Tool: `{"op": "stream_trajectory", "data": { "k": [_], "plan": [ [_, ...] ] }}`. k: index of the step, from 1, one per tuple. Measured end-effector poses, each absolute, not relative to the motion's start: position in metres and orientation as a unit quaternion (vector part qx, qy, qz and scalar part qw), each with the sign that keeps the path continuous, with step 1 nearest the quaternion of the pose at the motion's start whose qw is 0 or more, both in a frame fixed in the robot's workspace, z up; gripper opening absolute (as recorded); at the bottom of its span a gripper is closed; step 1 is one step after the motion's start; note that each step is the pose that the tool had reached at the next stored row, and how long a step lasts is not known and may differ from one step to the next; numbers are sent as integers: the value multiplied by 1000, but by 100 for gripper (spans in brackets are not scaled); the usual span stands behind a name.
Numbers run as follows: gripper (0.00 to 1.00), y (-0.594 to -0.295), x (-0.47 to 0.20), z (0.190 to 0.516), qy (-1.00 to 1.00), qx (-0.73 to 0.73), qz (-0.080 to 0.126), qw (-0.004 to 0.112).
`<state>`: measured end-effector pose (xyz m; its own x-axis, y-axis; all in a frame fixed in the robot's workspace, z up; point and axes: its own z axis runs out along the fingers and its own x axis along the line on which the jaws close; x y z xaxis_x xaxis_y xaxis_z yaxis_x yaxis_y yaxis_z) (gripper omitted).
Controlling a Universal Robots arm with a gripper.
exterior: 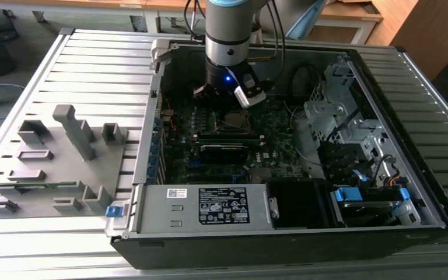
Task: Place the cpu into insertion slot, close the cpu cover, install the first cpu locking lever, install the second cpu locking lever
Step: 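Close the cpu cover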
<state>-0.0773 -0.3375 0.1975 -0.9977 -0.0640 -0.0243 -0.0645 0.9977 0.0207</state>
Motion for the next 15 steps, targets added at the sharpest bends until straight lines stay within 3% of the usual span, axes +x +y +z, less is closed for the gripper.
{"op": "stream_trajectory", "data": {
  "k": [15],
  "plan": [
    [11,-337,-77,214,999,-32,11,12]
  ]
}}
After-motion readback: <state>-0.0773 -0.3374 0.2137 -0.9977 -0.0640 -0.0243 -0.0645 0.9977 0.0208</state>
